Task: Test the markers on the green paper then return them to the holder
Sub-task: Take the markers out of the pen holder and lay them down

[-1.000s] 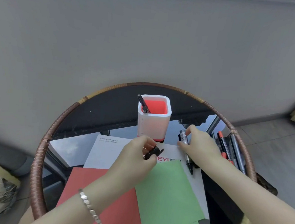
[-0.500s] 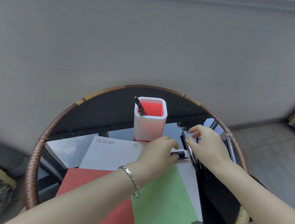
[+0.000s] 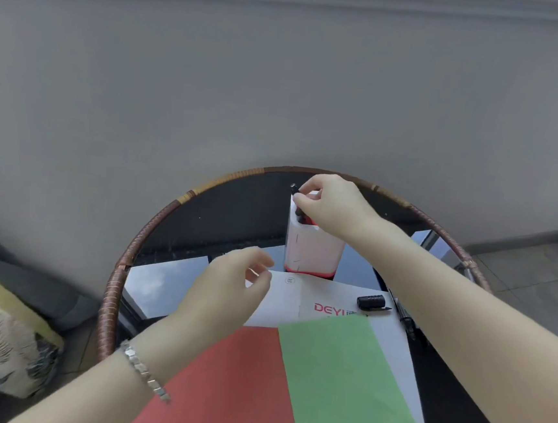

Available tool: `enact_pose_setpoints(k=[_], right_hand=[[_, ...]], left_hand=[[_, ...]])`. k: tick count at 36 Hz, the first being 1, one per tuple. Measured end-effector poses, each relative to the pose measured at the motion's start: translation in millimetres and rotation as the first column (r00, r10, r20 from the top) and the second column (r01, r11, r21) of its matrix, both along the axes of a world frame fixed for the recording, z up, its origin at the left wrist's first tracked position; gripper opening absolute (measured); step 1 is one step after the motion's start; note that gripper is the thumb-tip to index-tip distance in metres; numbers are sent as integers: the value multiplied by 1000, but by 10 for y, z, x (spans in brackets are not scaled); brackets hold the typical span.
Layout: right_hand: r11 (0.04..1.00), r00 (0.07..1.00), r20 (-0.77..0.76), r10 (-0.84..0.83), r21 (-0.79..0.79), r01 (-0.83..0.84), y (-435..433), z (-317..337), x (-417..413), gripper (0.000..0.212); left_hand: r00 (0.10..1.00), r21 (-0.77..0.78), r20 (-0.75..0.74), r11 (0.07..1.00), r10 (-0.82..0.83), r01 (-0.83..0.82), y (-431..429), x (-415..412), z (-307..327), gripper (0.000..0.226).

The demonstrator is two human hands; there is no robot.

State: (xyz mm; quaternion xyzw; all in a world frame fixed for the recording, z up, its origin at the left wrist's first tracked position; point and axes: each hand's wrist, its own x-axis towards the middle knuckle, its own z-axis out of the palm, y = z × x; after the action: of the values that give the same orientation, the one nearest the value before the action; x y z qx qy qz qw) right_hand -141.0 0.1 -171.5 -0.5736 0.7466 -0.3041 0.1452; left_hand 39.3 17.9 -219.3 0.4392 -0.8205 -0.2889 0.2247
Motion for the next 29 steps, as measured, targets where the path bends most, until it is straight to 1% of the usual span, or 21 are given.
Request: enact_pose_setpoints(k=[2,6,8,10,13,15,17,19,21,23,26,29], right_hand=[[1000,1000,27,16,8,-16,-47,-16,3,17],[999,992,-127,21,-25,-24,-16,6,-49,14],[998,986,-165,16,-60,-26,33,17,-90,15],[988,987,-162,1,-153,-27,106,47,-121,15],[924,996,-87,21,-378,-53,329,196,-92,8],[863,995,-67,72,-496,-95,529,326,-31,9],[817,988,-56,144,-556,-151,714,409,34,10],[813,975,-25,219,-547,-197,854,427,96,10],[822,963,-84,255,-507,-261,943,358,135,14],[828,950,-141,280,-465,-313,995,235,158,18],[843,944,-159,289,-424,-329,1054,39,143,23],[852,950,-104,294,-423,-310,1130,-65,108,25]], left_hand=[[1000,1,-6,1000,11,-11,-13,38,14,17],[999,9,-44,1000,26,-25,-37,64,30,17],[997,8,-75,1000,29,-29,-47,51,48,18],[990,2,-133,999,48,-48,-49,26,88,19],[966,-34,-252,997,63,-74,-33,-33,203,22],[939,-67,-344,997,24,-50,1,-73,323,24],[902,-87,-429,996,-49,12,54,-114,443,30],[866,-71,-490,994,-103,78,111,-165,525,35],[831,-41,-536,988,-145,146,174,-223,566,35],[811,-48,-553,979,-192,199,238,-274,570,32],[823,-78,-524,975,-219,210,285,-314,493,26],[838,-118,-495,974,-227,194,318,-306,387,17]])
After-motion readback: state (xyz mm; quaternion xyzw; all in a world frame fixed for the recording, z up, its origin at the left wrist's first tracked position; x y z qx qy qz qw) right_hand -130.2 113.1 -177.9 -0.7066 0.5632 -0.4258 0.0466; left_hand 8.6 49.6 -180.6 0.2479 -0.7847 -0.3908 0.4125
